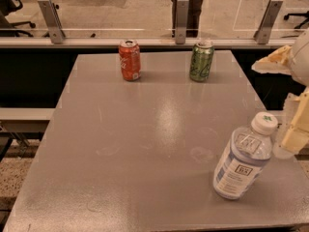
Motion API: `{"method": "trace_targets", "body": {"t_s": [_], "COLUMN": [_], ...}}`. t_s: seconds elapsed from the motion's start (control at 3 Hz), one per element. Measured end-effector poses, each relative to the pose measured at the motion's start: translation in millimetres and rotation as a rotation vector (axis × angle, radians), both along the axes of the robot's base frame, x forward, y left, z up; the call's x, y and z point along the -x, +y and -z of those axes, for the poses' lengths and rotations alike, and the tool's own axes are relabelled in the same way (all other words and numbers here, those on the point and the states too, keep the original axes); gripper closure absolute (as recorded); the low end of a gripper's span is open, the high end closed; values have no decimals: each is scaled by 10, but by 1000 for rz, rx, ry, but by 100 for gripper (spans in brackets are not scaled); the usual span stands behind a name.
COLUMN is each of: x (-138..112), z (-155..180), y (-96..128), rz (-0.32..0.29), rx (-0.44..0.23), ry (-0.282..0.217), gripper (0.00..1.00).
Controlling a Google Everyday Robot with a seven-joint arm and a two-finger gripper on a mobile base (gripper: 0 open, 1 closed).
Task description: Move blue plastic bottle near green can
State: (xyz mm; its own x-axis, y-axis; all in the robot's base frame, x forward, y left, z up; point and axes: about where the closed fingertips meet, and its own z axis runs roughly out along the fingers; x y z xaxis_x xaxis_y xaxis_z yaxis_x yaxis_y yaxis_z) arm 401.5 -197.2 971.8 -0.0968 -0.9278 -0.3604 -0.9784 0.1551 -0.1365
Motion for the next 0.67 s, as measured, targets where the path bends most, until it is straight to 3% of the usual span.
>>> {"method": "trace_targets", "body": {"t_s": [0.67], "x": [239], "z": [176], "y": [197], "rz": [-108], "rx": [-68], "ry": [46], "gripper": [0]}}
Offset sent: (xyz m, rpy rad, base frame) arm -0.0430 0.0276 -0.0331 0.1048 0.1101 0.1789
